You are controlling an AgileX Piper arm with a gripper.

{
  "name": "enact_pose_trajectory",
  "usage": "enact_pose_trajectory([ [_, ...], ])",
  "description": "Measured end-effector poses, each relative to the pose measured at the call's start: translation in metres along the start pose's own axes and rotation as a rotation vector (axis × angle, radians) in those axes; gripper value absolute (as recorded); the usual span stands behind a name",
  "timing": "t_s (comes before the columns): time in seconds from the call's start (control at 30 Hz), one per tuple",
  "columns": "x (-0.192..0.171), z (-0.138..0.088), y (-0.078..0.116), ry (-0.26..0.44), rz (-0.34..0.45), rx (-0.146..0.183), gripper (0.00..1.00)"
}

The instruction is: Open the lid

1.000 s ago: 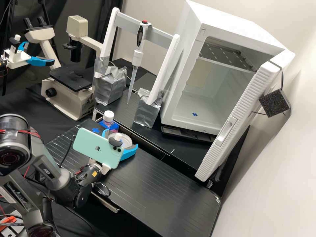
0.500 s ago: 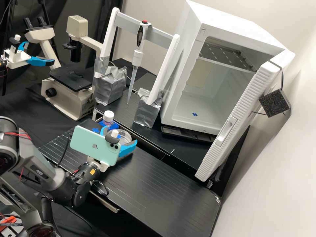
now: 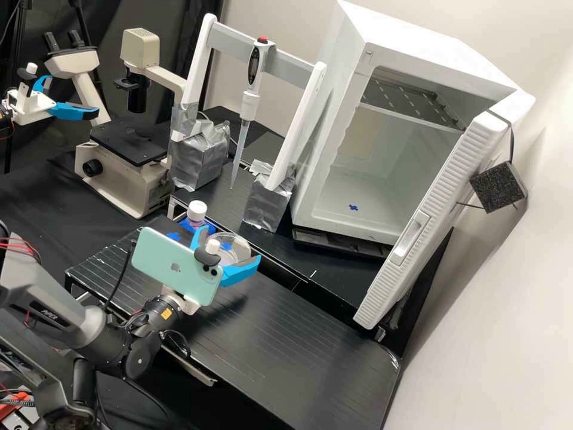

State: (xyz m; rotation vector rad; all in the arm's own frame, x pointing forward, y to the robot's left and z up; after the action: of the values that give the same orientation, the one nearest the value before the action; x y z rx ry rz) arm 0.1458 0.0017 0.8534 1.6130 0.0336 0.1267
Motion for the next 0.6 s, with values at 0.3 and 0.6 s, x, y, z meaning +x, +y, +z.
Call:
enact_pose_trajectory([
  [0.3,0.002,0.031,0.011,-0.154,0.078,0.104,0.0],
  [0.6,0.013,0.051,0.013,-0.206,0.079,0.121,0.0],
])
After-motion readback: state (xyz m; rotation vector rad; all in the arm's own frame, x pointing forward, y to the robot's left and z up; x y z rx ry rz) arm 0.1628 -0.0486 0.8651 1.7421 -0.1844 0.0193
